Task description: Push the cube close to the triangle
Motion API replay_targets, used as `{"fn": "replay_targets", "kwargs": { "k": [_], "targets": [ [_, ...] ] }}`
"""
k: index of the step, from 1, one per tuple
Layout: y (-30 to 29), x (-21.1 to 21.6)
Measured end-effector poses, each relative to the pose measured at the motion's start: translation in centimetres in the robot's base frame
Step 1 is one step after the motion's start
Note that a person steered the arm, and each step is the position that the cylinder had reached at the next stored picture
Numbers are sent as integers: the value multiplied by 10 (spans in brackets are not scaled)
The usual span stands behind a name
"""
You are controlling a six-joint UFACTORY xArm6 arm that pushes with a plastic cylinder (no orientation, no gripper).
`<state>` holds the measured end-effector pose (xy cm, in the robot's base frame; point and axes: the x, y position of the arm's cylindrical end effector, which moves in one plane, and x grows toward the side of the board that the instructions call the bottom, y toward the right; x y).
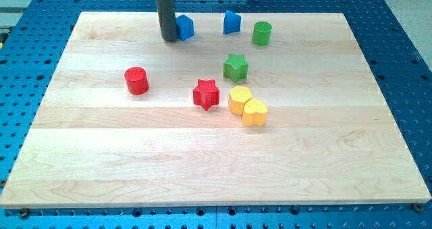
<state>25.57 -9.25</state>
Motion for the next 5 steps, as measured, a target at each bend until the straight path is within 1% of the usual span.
{"fn": "replay_targets", "kwargs": {
  "k": [1, 2, 3, 4, 5],
  "targets": [
    [-9, -29],
    [34, -29],
    [-20, -44],
    [-19, -9],
    [17, -13]
  ]
}}
